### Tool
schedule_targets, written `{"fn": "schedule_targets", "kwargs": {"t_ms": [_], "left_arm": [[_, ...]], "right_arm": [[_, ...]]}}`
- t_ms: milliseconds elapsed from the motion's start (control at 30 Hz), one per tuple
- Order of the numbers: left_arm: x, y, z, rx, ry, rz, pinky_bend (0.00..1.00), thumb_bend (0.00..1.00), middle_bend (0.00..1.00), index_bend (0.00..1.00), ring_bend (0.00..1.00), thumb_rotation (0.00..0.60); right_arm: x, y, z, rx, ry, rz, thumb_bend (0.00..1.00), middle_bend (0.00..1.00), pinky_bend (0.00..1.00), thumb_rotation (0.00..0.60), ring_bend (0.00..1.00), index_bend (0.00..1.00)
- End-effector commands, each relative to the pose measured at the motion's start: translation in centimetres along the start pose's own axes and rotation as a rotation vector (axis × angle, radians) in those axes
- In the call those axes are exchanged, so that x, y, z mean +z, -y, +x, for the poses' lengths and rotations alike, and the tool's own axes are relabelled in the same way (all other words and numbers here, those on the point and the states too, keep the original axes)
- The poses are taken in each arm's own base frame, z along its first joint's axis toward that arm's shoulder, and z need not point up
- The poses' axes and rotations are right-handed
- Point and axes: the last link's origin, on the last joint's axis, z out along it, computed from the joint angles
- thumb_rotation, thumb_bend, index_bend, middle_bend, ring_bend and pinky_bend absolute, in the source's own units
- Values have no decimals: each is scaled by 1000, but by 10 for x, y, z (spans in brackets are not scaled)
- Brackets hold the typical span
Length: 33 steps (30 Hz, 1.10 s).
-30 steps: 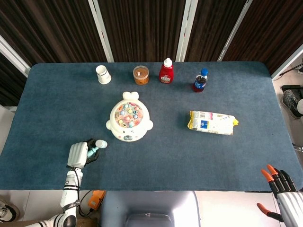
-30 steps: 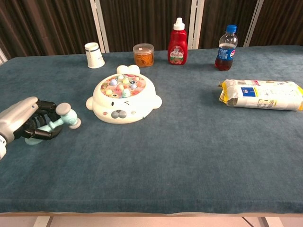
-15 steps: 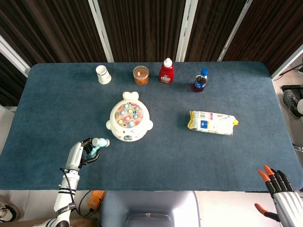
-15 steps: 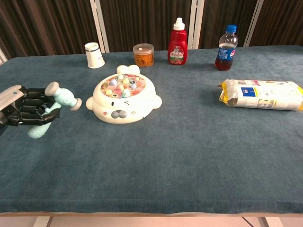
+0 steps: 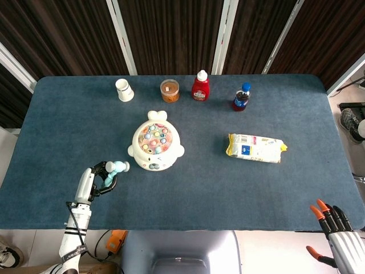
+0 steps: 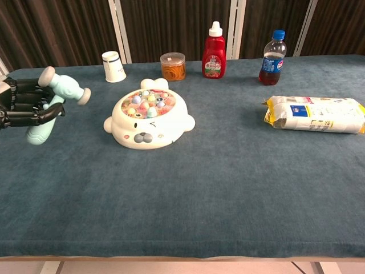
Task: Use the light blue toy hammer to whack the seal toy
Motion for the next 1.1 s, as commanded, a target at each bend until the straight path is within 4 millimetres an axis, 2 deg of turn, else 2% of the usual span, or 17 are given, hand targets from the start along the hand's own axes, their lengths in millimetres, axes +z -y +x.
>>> {"fn": "schedule_targets", "kwargs": {"t_ms": [33, 167, 333, 500, 600, 733, 900, 1100], "left_arm": [[2, -3, 1, 14, -2, -8, 1000, 781, 914, 713, 767, 600], [10, -12, -2, 46, 16, -20, 1000, 778, 914, 713, 768, 600], [36, -39, -23, 163, 51, -41, 1000, 780, 914, 714, 767, 600], [52, -48, -33, 221, 51, -31, 1000, 784, 914, 714, 767, 600], [86, -61, -42, 358, 32, -23, 1000, 787, 914, 714, 767, 600], [108, -72, -50, 416, 20, -8, 1000, 789, 914, 714, 767, 600], [133, -77, -60, 480, 45, 14, 1000, 789, 914, 714, 767, 600], [145, -66, -69, 498, 90, 61, 1000, 786, 914, 714, 767, 600]], "right_arm": [[0, 0, 0, 1, 0, 1, 173, 30, 58, 600, 0, 0], [-1, -1, 1, 6, 0, 2, 173, 30, 58, 600, 0, 0], [0, -5, 4, 23, 0, -3, 173, 30, 58, 600, 0, 0], [0, -8, 5, 31, 2, -7, 173, 31, 58, 600, 0, 0], [-1, -13, 9, 48, -5, -16, 173, 36, 57, 600, 0, 0], [-3, -16, 11, 56, -14, -23, 173, 37, 58, 600, 0, 0], [-3, -20, 11, 54, -7, -43, 174, 38, 57, 600, 0, 0], [-2, -26, 12, 57, -14, -74, 173, 38, 57, 600, 0, 0]]}}
